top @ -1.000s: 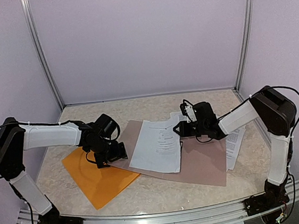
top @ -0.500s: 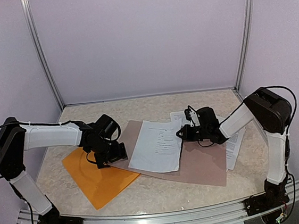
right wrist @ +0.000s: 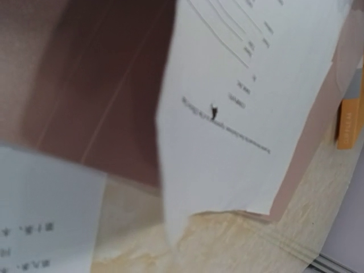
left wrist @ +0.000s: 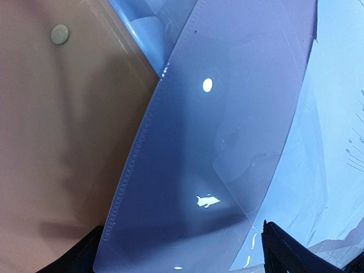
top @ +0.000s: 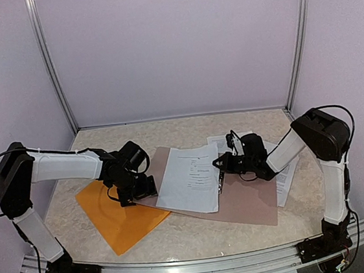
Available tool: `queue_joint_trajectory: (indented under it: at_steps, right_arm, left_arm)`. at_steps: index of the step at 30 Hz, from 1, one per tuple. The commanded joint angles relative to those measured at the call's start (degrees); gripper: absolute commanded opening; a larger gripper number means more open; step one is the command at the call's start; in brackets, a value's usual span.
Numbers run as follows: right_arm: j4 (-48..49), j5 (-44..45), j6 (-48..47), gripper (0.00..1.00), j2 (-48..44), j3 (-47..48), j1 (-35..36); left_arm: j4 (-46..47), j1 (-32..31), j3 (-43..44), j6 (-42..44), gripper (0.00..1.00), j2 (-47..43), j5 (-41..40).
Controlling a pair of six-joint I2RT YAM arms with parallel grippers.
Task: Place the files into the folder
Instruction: Insert the folder to form pockets on the folder.
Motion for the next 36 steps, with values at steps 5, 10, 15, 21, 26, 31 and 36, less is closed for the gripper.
queue_joint_trajectory:
  at_steps: [5, 10, 15, 21, 26, 31, 36]
  right_arm:
    - [5.6, 3.0, 1.4, 0.0, -0.1, -2.0, 2.4]
    - [7.0, 5.4, 1.6, 0.0, 0.0, -1.9, 3.6]
    - [5.9, 7.2, -0.3, 0.0, -1.3, -2.5, 3.8]
    - [3.4, 10.4, -2.9, 0.0, -4.2, -4.0, 3.3]
    - [3.9, 10.9, -2.5, 0.0, -4.7, -4.2, 2.6]
    - [3.2, 11.2, -3.2, 0.0, -6.0, -4.5, 1.8]
    - [2.5, 11.5, -3.9, 0.0, -7.3, -5.3, 0.6]
  left_arm:
    - [1.9, -0.4, 1.5, -0.4, 0.88, 1.1, 0.9]
    - [1.8, -0.3, 1.5, -0.6, 0.88, 1.0, 1.2]
    - [1.9, -0.1, 1.7, -0.6, 0.88, 0.8, 1.4]
    - [1.3, -0.1, 2.1, -0.3, 0.88, 0.4, 0.9]
    - [1.1, -0.1, 2.1, -0.2, 0.88, 0.7, 0.9]
    - [1.1, -0.1, 2.1, -0.1, 0.87, 1.0, 0.7]
    - [1.5, -0.1, 1.6, 0.0, 0.83, 0.9, 0.7]
